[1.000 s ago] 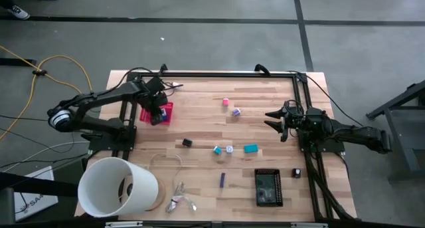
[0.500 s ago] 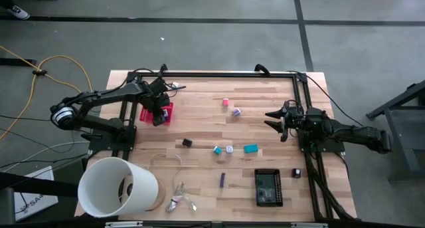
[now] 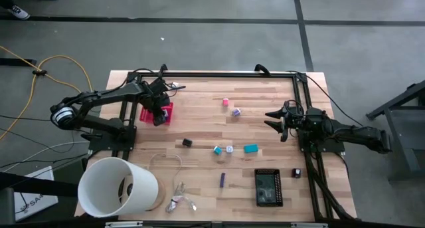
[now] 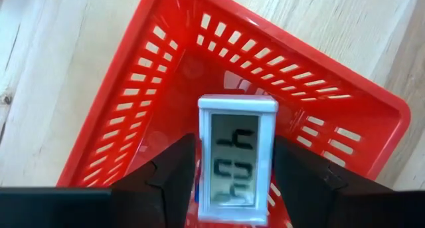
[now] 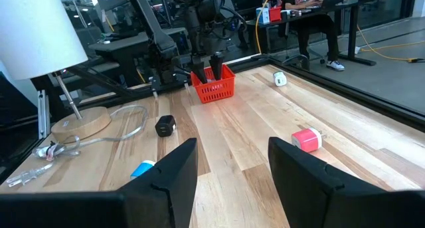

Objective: Pick & Place Office items
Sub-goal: Put the white digital clock into the red bin, then put the blue digital clock into the red bin

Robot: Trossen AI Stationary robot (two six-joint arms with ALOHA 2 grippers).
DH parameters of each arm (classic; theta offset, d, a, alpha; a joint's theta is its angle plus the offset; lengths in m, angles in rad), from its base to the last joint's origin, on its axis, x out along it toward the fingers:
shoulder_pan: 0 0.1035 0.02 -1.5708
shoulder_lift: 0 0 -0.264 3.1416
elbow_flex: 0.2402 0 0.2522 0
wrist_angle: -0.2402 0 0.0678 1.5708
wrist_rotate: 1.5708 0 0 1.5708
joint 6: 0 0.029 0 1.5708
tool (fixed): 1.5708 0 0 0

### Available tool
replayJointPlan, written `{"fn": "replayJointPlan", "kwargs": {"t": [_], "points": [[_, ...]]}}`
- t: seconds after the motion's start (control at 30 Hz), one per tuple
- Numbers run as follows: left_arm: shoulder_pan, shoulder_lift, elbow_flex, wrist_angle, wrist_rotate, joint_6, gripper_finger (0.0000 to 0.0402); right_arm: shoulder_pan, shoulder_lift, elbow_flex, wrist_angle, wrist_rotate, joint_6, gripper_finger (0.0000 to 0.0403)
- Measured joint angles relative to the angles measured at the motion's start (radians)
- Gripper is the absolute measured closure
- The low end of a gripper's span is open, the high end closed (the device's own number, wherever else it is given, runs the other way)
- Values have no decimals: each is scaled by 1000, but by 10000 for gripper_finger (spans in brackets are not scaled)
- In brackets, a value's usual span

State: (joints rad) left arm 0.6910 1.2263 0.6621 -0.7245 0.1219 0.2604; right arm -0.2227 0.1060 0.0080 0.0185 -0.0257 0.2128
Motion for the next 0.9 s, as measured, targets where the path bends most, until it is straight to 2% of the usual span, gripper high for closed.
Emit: {"fn": "replayJointPlan", "kwargs": {"t": [0.7, 0.9], "points": [[0, -2, 0, 0, 0, -3, 201, 0, 0, 0, 0, 0, 0, 231], [0, -46, 0, 0, 1, -3, 201, 0, 0, 0, 0, 0, 0, 231]]}}
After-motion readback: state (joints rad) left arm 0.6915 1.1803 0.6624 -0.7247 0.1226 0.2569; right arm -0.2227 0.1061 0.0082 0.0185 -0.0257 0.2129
